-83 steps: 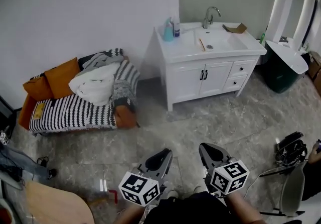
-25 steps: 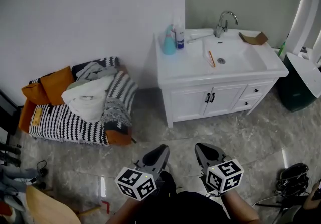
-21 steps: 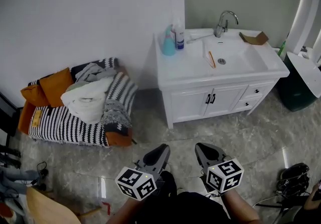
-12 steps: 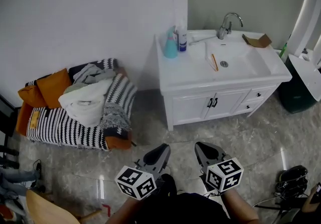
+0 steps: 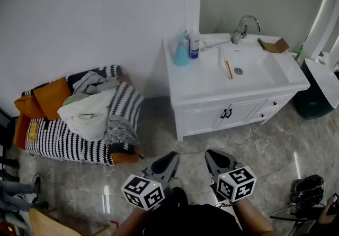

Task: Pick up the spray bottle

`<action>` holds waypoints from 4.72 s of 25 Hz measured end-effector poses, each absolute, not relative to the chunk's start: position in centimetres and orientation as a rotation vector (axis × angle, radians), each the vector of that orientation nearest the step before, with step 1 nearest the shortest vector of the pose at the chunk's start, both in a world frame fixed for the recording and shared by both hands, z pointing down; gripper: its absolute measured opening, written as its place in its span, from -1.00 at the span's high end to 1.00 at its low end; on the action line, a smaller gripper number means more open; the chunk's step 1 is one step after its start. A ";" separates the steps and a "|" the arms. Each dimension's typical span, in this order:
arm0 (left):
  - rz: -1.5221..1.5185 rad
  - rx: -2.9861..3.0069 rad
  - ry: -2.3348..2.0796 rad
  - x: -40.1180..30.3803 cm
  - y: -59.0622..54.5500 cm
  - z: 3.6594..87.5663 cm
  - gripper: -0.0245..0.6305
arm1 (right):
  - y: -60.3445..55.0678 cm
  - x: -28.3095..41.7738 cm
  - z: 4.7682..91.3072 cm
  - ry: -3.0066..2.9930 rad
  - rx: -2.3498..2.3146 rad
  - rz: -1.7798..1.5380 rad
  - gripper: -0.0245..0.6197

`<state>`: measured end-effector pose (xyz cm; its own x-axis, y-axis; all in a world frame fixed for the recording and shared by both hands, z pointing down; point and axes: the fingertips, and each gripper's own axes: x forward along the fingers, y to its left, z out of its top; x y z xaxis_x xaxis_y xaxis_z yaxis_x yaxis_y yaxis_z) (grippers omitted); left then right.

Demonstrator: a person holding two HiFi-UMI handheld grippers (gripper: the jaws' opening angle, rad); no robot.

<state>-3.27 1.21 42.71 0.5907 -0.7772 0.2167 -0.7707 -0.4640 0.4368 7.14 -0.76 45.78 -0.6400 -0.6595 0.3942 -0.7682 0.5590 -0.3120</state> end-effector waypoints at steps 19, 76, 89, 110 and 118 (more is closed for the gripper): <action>0.012 2.351 -1.158 -8.1 -6.7 43.4 0.80 | -8.5 2.0 45.8 -2.530 1.257 0.687 0.90; 0.059 2.323 -1.289 -8.9 -32.7 43.3 0.80 | -37.3 -0.1 44.1 -2.627 1.141 0.539 0.90; 0.077 2.316 -1.293 -8.9 -37.3 43.8 0.80 | -42.4 -0.9 44.4 -2.613 1.128 0.497 0.90; 0.049 2.353 -1.376 -8.5 -44.8 43.6 0.80 | -50.8 -3.0 45.3 -2.628 1.123 0.417 0.90; 0.070 2.357 -1.382 -8.4 -46.6 44.2 0.80 | -52.5 -3.8 44.5 -2.659 1.141 0.366 0.67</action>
